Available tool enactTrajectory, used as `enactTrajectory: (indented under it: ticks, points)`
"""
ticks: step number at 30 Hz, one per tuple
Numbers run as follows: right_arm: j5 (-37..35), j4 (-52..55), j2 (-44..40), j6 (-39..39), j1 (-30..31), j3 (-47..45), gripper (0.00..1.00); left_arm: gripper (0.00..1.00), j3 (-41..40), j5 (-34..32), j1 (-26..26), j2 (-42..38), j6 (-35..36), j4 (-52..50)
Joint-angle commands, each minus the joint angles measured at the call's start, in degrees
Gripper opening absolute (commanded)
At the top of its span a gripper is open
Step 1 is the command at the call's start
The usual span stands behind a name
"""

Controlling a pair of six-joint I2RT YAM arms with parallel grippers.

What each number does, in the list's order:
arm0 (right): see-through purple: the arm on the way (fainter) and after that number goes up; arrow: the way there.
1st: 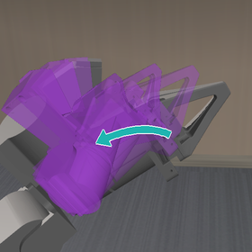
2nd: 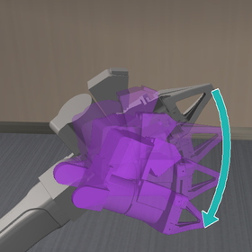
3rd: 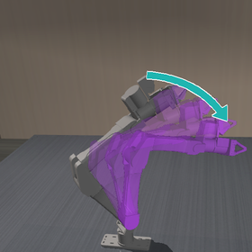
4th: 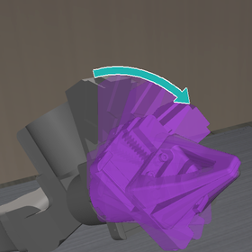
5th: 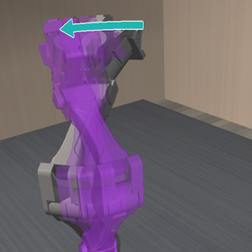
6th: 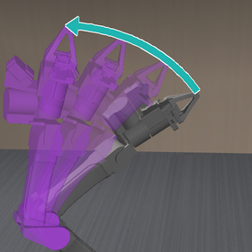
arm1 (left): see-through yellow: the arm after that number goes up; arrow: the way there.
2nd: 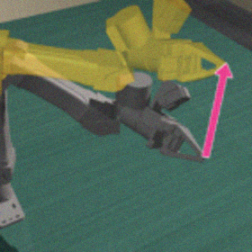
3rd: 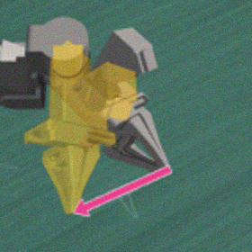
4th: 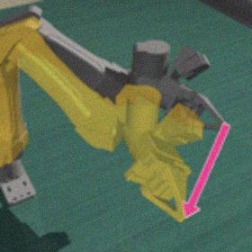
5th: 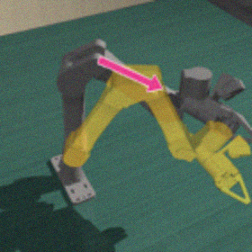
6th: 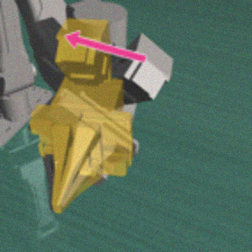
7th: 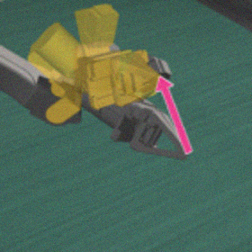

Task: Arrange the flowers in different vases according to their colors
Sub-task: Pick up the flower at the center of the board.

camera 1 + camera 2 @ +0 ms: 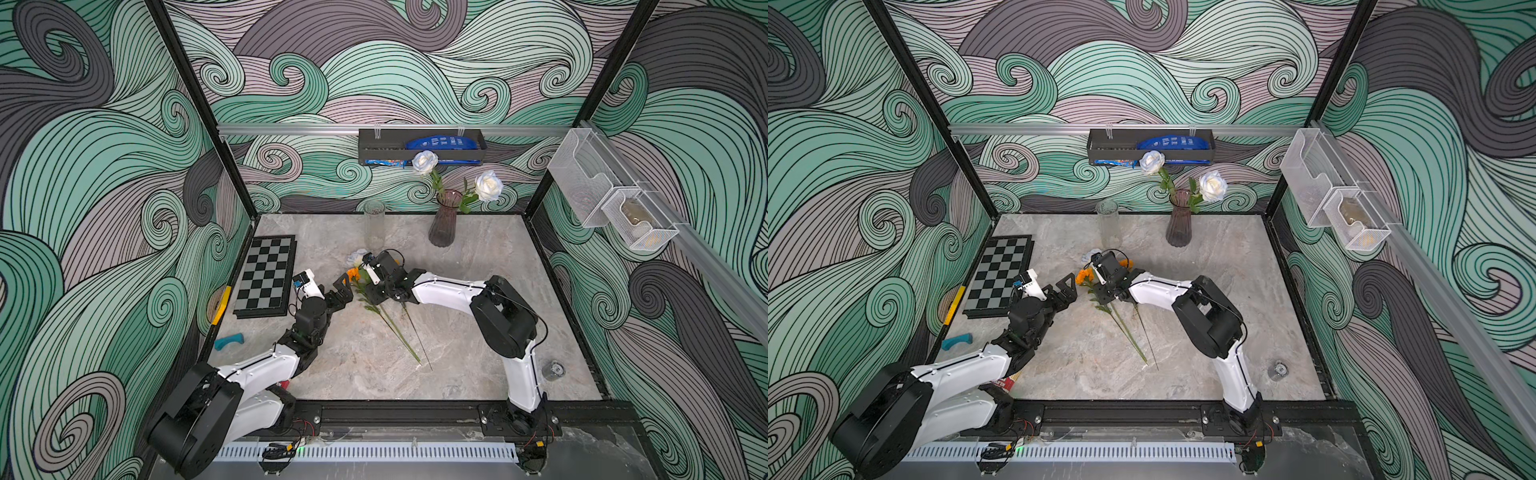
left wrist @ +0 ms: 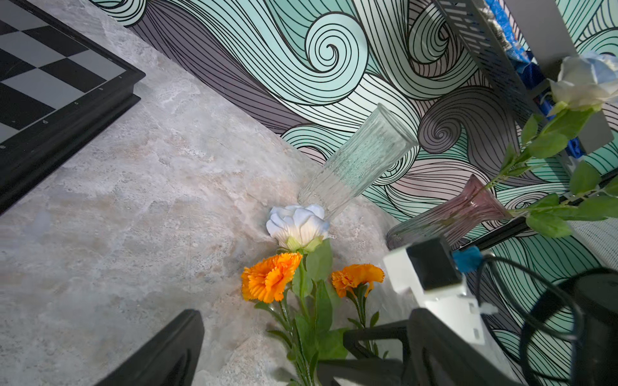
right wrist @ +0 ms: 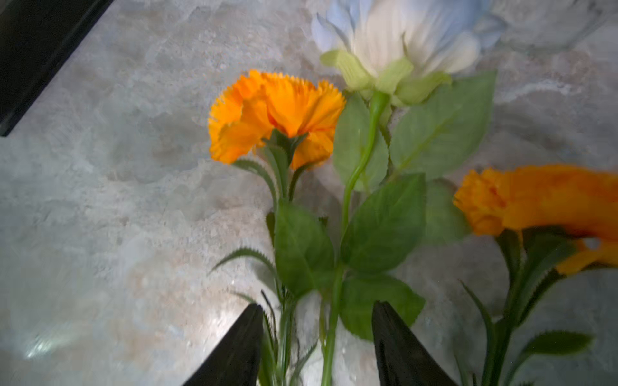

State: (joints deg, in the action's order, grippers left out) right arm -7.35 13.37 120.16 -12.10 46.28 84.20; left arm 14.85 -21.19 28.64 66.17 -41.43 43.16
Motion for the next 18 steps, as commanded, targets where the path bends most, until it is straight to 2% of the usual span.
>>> enactTrajectory:
  ticks: [1,16,18]
  points:
    - [-5.71,5.18,3.61,0.67,-0.23,5.66,0.54,0.98,0.10,-0.80,0.19,-0.16,-0.50,-0.18]
    - [-7.23,9.13,13.68,2.43,-0.45,16.87,0.49,0.99,-0.26,-0.39,0.19,-0.34,-0.82,0.68]
    - [-7.50,10.21,15.06,2.43,-0.48,18.01,0.43,0.99,-0.37,-0.47,0.20,-0.30,-0.93,0.71]
